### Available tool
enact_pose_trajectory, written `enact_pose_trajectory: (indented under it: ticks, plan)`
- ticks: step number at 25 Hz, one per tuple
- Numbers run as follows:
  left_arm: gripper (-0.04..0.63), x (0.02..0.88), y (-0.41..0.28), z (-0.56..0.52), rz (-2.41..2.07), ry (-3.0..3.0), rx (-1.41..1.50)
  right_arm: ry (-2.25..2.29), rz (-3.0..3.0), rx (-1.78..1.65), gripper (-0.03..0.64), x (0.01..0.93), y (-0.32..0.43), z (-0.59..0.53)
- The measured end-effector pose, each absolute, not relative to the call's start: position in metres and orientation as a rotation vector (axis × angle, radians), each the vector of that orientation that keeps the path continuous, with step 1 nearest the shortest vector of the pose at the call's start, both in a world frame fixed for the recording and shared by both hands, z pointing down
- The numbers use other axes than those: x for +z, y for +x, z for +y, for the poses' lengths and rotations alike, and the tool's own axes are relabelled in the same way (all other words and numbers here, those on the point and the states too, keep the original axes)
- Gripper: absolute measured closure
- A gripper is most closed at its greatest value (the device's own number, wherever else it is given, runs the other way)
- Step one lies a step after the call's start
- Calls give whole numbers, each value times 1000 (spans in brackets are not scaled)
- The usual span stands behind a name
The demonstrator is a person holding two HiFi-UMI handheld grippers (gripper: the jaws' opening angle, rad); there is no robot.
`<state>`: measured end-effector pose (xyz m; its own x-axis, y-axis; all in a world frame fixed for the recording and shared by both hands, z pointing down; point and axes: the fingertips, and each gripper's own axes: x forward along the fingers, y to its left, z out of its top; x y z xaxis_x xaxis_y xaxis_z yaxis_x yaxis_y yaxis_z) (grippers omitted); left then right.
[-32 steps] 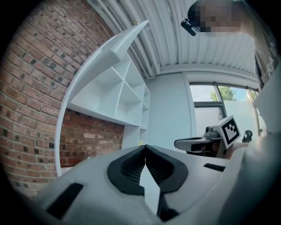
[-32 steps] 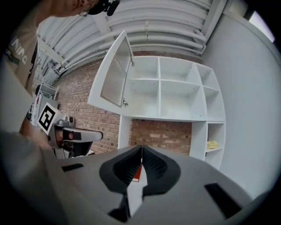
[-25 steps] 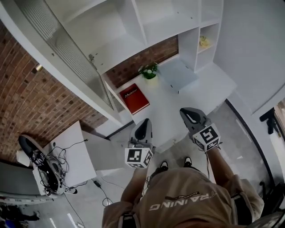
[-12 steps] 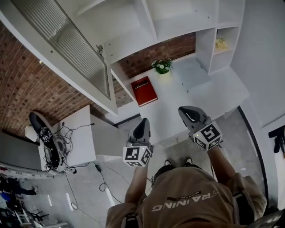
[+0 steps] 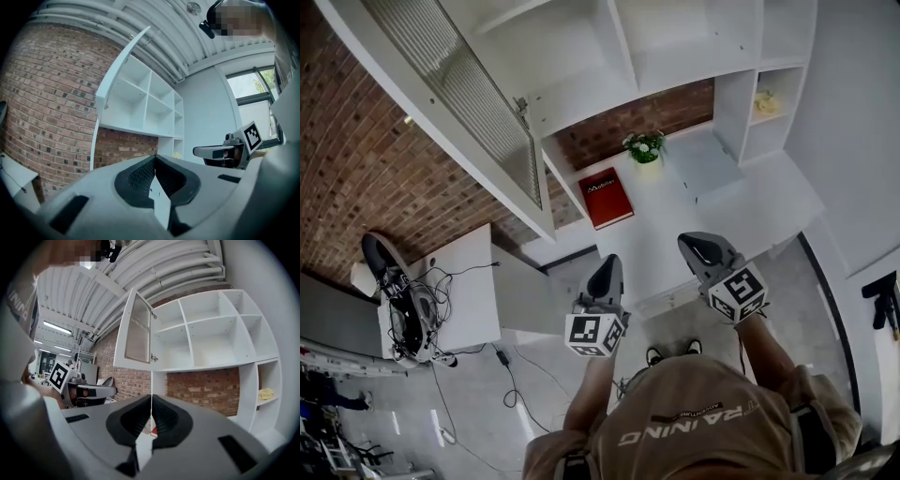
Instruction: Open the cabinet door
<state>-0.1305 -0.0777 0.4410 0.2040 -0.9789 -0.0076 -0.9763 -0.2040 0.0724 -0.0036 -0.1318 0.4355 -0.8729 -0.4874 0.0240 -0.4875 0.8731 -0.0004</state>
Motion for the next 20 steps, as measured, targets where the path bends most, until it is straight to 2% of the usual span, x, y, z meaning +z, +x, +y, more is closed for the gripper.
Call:
enact_pose_trajectory:
  ticks: [20]
  plan:
    - [586, 435, -136, -74, -1944, 2411, -141, 777, -3011, -63, 603, 424, -9, -130]
